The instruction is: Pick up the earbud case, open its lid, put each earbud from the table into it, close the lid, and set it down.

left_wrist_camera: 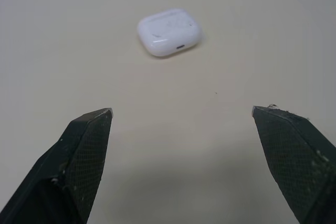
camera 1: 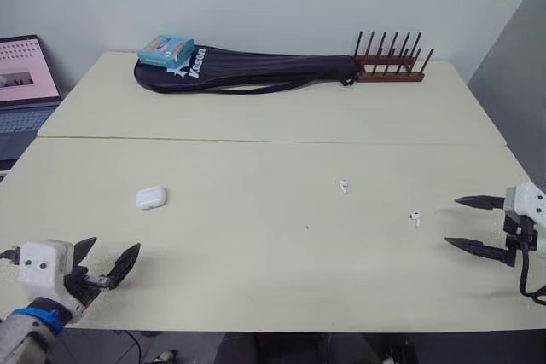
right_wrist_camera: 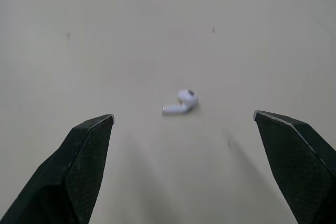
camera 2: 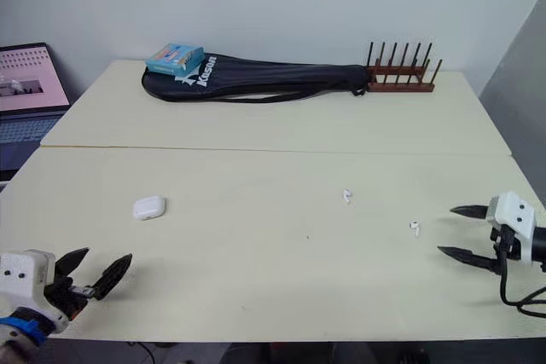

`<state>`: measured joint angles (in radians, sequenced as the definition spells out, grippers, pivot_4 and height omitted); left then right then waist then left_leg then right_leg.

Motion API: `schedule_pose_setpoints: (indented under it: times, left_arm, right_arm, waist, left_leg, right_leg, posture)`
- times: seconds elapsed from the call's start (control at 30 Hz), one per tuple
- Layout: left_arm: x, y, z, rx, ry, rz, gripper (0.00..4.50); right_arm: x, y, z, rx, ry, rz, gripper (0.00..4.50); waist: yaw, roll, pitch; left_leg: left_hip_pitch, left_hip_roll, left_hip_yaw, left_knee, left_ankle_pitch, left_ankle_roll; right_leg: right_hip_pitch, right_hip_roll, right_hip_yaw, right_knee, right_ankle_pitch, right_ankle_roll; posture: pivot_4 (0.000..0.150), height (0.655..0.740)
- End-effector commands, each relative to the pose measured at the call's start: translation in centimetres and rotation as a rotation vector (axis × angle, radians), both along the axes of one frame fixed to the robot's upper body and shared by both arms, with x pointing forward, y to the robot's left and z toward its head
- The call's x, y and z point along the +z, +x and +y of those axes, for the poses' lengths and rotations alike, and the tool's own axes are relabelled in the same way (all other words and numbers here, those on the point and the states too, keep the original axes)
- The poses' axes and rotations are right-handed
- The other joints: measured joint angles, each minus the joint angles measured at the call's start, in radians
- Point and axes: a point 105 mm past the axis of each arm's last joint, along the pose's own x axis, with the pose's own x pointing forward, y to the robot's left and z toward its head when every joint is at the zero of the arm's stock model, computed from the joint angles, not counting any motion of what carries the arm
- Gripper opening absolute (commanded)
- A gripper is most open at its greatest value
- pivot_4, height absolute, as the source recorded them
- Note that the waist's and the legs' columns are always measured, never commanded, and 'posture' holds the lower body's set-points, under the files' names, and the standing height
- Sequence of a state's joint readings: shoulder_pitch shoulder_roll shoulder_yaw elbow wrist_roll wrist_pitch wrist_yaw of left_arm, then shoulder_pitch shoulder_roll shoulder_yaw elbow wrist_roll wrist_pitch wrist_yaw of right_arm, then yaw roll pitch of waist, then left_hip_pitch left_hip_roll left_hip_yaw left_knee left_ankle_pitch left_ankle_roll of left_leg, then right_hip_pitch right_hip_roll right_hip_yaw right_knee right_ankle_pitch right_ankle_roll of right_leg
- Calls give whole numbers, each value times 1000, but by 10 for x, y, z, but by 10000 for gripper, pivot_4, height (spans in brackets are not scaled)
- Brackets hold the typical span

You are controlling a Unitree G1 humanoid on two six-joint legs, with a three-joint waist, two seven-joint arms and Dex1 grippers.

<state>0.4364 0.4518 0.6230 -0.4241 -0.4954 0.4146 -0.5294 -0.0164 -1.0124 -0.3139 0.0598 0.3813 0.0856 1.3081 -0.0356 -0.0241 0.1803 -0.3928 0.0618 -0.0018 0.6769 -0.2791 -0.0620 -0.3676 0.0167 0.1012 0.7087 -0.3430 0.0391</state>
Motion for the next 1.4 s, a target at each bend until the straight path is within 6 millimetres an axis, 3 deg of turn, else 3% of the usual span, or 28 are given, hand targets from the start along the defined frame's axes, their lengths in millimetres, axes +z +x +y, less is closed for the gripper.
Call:
schedule_pose_setpoints:
  times: [0.03,0.3,0.43,0.53,0.97,1.37,1.4]
  left_arm:
    - [4,12,-8,115,-11,-57,45000]
    - [-21,39,-19,245,-53,-26,45000]
    - [-29,52,-17,280,-61,-14,45000]
    - [-38,66,-28,232,-91,17,45000]
    - [-38,107,-46,194,-119,38,45000]
    - [-45,120,-40,182,-100,124,45000]
    - [-46,122,-39,179,-98,131,43076]
  right_arm:
    - [30,5,37,127,50,-57,44760]
    - [69,8,105,351,150,-93,44760]
    - [79,9,124,420,169,-78,44760]
    - [84,11,136,461,184,-74,44760]
    - [91,11,147,510,197,-72,44760]
    - [89,8,150,514,203,-68,44760]
    - [89,8,150,513,203,-69,44926]
  waist:
    - [0,0,0]
    - [5,-1,0]
    - [6,-1,0]
    - [8,1,-1]
    - [36,6,-4]
    - [37,14,-8]
    - [37,14,-8]
  left_leg:
    - [0,0,0,0,0,0]
    - [-4,0,-5,0,0,0]
    - [-5,-1,-11,1,0,0]
    - [-4,-1,-13,1,0,0]
    - [-4,-2,-16,1,0,0]
    - [-4,-3,-17,2,1,1]
    - [-4,-3,-17,2,1,1]
  right_leg:
    - [0,0,0,0,0,0]
    - [-1,0,-4,-1,0,0]
    - [-1,0,-5,-1,0,0]
    - [-1,0,-6,-1,0,0]
    - [0,-1,-9,2,0,0]
    - [0,-1,-10,4,0,0]
    - [0,-1,-10,4,0,0]
  posture:
    - [1500,7274]
    - [1500,7274]
    - [1500,7274]
    - [1500,7274]
    - [1500,7274]
    - [1500,7274]
    - [1500,7274]
